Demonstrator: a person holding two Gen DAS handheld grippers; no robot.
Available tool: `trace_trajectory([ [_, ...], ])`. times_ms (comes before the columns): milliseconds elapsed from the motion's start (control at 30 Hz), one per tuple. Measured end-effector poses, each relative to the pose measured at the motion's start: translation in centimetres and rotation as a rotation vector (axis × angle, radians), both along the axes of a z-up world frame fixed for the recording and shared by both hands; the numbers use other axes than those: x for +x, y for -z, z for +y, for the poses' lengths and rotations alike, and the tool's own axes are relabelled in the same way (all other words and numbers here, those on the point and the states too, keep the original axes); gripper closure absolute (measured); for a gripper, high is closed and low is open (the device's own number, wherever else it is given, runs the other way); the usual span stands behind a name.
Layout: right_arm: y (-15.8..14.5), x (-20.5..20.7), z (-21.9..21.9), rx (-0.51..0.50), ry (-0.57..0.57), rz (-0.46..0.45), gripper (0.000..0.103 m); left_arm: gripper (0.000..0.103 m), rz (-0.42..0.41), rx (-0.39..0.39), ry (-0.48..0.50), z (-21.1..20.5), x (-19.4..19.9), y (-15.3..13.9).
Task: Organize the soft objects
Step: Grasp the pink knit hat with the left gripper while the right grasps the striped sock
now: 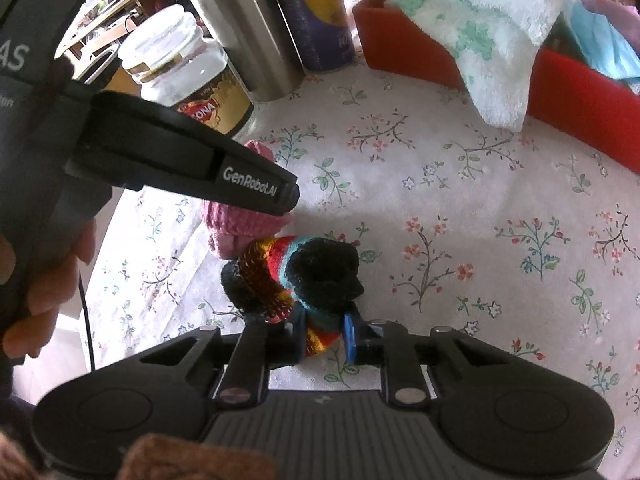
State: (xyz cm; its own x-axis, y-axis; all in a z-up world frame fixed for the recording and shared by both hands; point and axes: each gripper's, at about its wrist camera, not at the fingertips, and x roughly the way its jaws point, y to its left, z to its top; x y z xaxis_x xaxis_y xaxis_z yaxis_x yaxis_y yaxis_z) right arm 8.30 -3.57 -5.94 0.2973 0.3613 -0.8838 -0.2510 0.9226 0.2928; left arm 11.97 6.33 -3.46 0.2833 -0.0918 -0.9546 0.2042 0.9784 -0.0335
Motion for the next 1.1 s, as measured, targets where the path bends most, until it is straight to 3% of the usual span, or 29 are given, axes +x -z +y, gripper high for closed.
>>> trace_trajectory([
  [333, -1.8, 0.6, -3.6, 0.039, 0.077, -0.030, 0.103, 0.073, -0.039, -0.031, 0.003, 0.2, -0.5, -1.3],
  [567, -2.5, 0.7, -6.0, 0.039, 0.133, -0.053, 0.103, 0.073, -0.101, 0.002, 0.042, -1.5, -1.1, -2.2],
  [800, -1.9, 0.9, -4.9, 0.042, 0.106, -0.032, 0.103, 0.073, -0.154, 0.000, 0.024, -1.2, -1.4, -3.4],
  [833, -1.9, 1.0, -4.5, 0.040, 0.107, -0.037, 0.097, 0.073, -0.160, -0.002, 0.017, -0.9, -1.5, -3.6],
  [900, -1.7, 1.2, -3.2, 0.019, 0.077, -0.059, 0.069, 0.073, -0.173, 0.010, 0.005, -0.4, -1.6, -3.9],
  [967, -1.4, 1.2, -1.8, -0.016, 0.040, -0.090, 0.063, 0.073, -0.184, 0.020, -0.008, 0.1, -1.6, -4.0],
  [1067, -0.1, 1.1, -0.1, -0.102, -0.004, -0.121, 0.067, 0.073, -0.196, 0.028, -0.026, 0.8, -1.5, -4.2],
  [1100, 0.6, 1.1, 0.4, -0.136, -0.026, -0.105, 0.084, 0.073, -0.200, 0.030, -0.029, 0.9, -1.5, -4.3],
])
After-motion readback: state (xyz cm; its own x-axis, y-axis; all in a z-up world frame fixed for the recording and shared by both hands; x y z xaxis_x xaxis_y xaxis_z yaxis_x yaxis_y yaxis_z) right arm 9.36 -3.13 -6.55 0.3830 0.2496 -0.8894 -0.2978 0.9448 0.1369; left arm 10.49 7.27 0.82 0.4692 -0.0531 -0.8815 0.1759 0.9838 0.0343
